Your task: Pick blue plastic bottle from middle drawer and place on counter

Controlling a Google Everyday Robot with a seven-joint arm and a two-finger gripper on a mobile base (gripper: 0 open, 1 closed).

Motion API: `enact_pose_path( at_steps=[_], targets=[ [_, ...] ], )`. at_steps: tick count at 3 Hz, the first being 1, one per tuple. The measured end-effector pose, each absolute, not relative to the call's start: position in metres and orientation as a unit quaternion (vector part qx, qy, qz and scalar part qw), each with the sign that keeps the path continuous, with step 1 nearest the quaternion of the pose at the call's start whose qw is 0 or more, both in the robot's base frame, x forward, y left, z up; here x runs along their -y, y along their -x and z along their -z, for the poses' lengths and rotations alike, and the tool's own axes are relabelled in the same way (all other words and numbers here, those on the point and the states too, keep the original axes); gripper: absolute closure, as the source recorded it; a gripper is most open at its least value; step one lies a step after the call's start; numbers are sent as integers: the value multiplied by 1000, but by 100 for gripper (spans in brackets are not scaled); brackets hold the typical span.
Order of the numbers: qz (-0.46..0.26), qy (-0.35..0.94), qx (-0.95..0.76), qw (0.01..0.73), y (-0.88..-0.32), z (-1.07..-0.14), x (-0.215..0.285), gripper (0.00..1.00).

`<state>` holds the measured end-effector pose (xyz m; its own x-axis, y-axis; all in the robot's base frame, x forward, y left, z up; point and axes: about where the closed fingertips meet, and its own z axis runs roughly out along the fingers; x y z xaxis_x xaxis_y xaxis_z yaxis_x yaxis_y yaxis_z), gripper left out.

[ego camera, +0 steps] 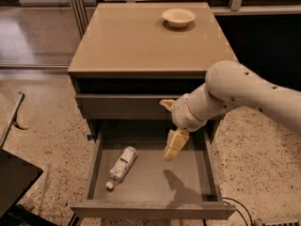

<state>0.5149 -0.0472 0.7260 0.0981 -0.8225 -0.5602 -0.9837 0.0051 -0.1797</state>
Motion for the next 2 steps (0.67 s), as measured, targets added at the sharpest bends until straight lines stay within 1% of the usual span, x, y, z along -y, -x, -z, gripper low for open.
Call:
enact_pose_path(
  at_steps=[1,2],
  targets=[
    [-202,698,-626,281,-520,-652,-2,0],
    [-202,698,-626,281,-520,-652,-2,0]
  ],
)
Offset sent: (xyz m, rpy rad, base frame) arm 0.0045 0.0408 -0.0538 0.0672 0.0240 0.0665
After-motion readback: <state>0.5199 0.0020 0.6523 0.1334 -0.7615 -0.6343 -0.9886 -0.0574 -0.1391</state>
